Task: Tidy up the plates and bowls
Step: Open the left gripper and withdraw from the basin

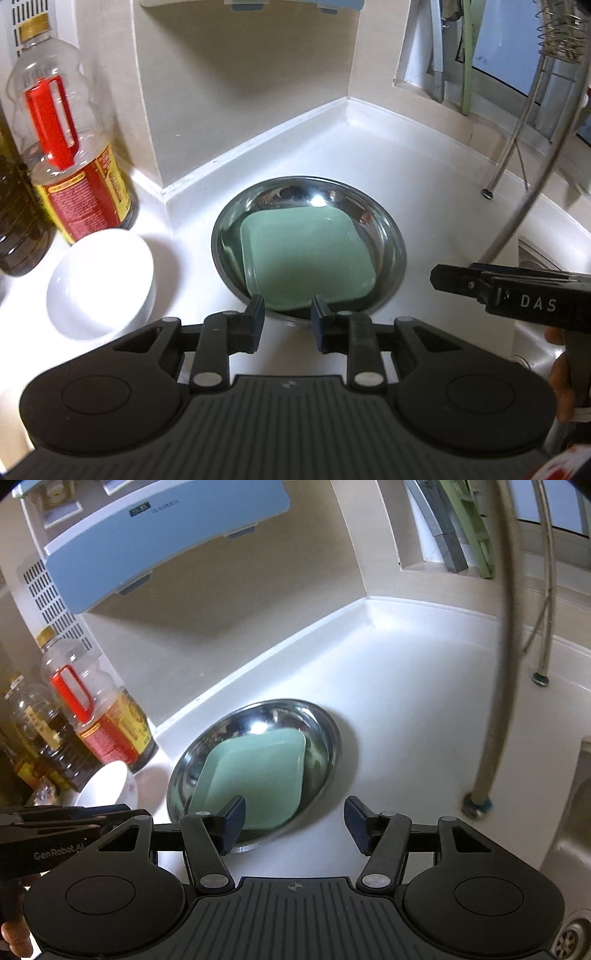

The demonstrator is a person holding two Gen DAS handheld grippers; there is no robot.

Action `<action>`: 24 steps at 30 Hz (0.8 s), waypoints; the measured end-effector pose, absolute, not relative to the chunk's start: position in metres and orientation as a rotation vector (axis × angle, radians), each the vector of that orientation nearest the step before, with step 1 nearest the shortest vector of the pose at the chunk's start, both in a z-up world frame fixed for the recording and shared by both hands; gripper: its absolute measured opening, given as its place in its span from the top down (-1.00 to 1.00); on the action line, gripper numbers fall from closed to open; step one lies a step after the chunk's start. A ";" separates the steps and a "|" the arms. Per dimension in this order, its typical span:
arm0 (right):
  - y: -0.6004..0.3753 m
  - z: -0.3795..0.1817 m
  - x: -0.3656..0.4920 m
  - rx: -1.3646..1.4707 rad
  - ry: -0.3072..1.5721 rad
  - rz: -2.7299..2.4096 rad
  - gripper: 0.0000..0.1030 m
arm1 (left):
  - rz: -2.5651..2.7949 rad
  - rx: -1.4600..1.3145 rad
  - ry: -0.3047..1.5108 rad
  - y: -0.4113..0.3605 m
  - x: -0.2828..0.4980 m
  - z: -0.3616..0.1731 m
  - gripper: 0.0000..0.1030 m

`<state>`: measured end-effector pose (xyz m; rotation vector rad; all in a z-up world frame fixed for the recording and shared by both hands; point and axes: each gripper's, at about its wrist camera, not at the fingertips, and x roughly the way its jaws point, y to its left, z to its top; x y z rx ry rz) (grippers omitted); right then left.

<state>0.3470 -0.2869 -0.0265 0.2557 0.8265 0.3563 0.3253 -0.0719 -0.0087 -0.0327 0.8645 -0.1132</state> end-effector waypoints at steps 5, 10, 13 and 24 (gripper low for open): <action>-0.296 -0.021 0.324 0.252 0.826 0.376 -0.16 | -0.098 -0.041 0.866 -0.077 0.296 -0.005 0.52; -0.303 -0.017 0.307 0.254 0.827 0.391 -0.16 | -0.073 -0.053 0.876 -0.080 0.270 -0.004 0.52; -0.305 -0.015 0.298 0.252 0.827 0.401 -0.16 | -0.062 -0.061 0.887 -0.080 0.257 -0.004 0.52; -0.302 -0.019 0.273 0.227 0.870 0.403 -0.16 | -0.068 -0.057 0.906 -0.074 0.227 -0.010 0.52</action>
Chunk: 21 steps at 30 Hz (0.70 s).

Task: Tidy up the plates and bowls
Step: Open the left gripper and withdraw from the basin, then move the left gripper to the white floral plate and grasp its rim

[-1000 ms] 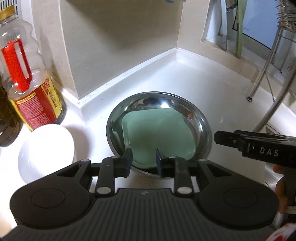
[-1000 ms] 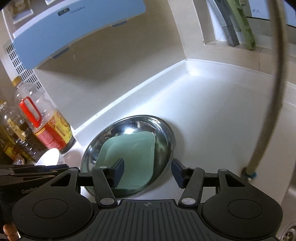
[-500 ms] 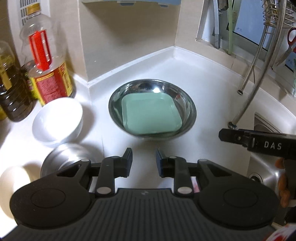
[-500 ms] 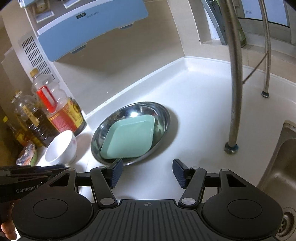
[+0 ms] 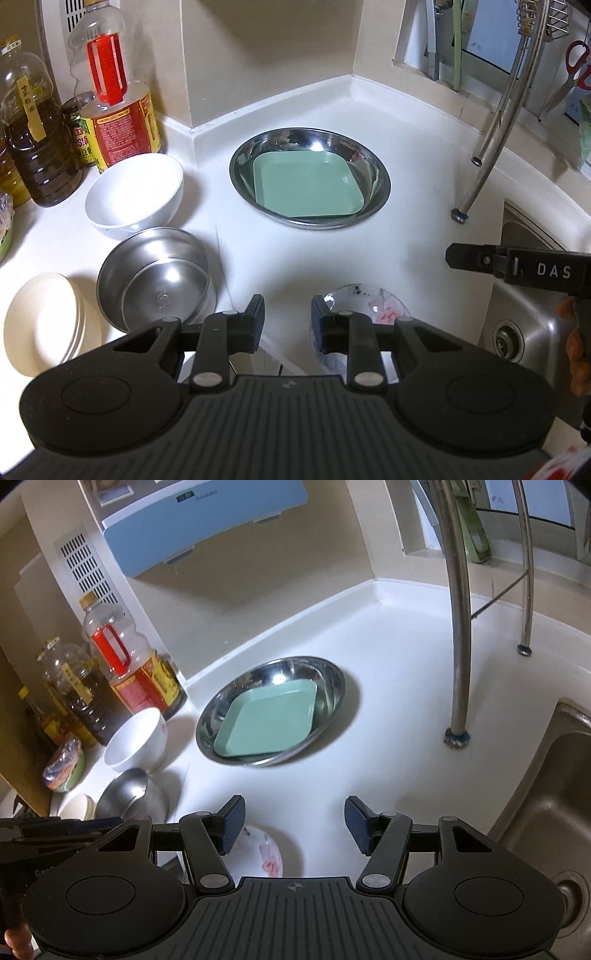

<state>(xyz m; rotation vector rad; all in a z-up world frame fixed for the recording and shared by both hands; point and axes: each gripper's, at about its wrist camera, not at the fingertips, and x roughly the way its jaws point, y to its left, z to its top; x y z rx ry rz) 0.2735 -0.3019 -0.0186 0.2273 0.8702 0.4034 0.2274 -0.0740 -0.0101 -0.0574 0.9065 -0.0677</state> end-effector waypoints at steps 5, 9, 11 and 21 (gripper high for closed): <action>-0.296 -0.020 0.261 0.228 0.894 0.372 -0.16 | -0.087 -0.056 0.910 -0.065 0.220 -0.011 0.52; -0.288 -0.020 0.248 0.226 0.909 0.340 -0.16 | -0.105 -0.047 0.917 -0.056 0.212 -0.013 0.52; -0.284 -0.020 0.240 0.230 0.913 0.323 -0.16 | -0.115 -0.041 0.919 -0.052 0.207 -0.013 0.52; -0.264 -0.016 0.201 0.236 0.914 0.261 -0.16 | -0.152 -0.021 0.930 -0.029 0.181 -0.016 0.52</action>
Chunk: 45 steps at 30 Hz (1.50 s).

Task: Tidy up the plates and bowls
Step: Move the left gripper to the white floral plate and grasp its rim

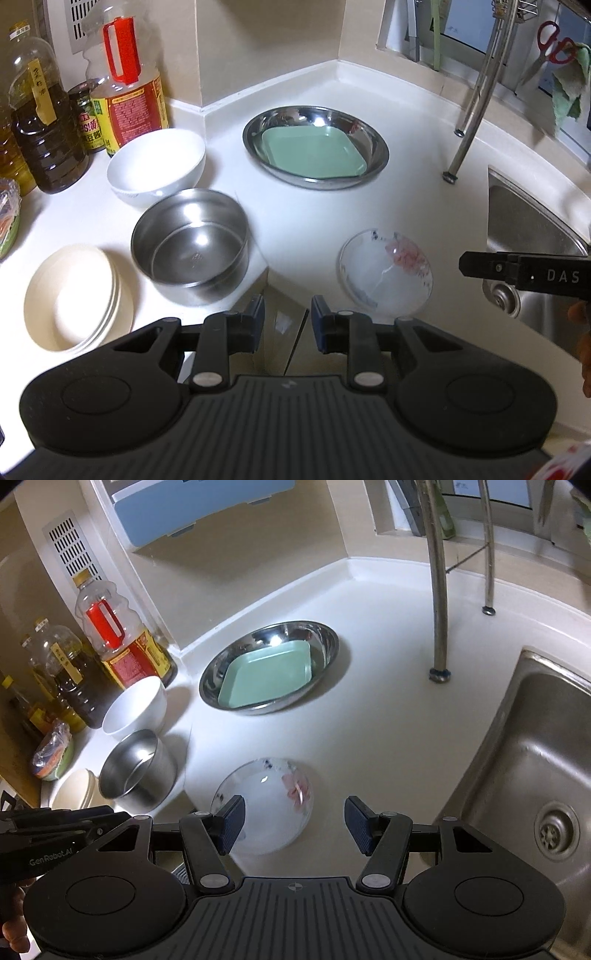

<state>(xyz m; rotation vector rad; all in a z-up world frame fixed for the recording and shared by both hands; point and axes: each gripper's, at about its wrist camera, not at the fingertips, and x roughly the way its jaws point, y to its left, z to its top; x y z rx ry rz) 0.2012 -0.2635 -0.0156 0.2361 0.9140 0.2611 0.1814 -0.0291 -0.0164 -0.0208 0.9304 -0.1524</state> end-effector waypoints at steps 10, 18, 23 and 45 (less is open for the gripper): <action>-0.246 -0.020 0.170 0.220 0.931 0.211 -0.16 | -0.178 -0.018 0.947 -0.012 0.153 -0.025 0.52; -0.233 -0.024 0.151 0.203 0.951 0.186 -0.16 | -0.191 -0.016 0.959 -0.005 0.138 -0.033 0.52; -0.230 -0.027 0.146 0.185 0.968 0.174 -0.16 | -0.192 -0.021 0.967 -0.003 0.134 -0.036 0.52; -0.231 -0.038 0.177 0.097 1.004 0.256 -0.16 | -0.151 -0.030 0.998 -0.024 0.156 -0.044 0.52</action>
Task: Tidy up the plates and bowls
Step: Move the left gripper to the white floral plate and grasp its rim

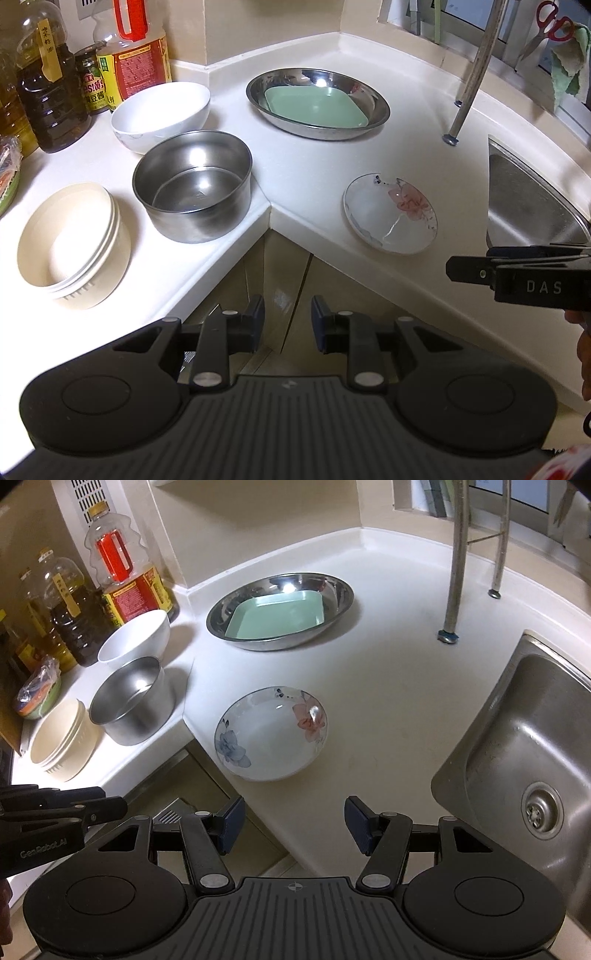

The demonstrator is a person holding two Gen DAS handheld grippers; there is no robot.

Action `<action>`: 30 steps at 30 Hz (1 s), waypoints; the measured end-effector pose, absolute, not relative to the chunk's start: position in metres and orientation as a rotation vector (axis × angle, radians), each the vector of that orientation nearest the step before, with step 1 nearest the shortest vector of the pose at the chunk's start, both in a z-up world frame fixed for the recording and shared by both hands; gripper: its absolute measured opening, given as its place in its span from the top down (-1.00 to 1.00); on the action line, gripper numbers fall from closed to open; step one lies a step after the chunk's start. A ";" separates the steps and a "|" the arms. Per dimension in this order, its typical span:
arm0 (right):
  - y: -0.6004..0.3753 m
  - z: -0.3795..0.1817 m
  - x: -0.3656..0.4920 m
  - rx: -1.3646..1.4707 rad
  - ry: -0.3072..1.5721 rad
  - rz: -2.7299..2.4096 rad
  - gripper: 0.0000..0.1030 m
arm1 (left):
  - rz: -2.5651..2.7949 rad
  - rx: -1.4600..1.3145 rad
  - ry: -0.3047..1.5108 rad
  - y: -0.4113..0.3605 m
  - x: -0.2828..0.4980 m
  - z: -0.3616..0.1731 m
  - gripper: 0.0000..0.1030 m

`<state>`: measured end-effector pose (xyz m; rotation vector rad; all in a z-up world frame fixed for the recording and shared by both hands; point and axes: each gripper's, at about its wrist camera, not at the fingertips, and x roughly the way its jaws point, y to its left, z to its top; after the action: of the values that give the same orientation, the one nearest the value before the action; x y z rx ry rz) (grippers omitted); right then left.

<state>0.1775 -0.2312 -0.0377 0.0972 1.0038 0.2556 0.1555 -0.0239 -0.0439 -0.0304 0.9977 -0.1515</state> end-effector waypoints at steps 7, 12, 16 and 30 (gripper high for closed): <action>-0.238 -0.042 0.192 0.090 1.013 0.281 -0.16 | -0.137 -0.036 1.000 -0.033 0.164 -0.047 0.52; -0.242 -0.045 0.200 0.087 1.002 0.304 -0.16 | -0.130 -0.046 0.999 -0.039 0.171 -0.052 0.52; -0.246 -0.048 0.208 0.085 0.996 0.316 -0.16 | -0.141 -0.048 0.989 -0.044 0.176 -0.054 0.52; -0.255 -0.058 0.229 0.088 0.974 0.347 -0.15 | -0.217 -0.057 0.947 -0.069 0.201 -0.057 0.52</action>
<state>0.2288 -0.2554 -0.0581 0.0879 0.9738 0.3465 0.2013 -0.0687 -0.0570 -0.0574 0.9466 -0.2167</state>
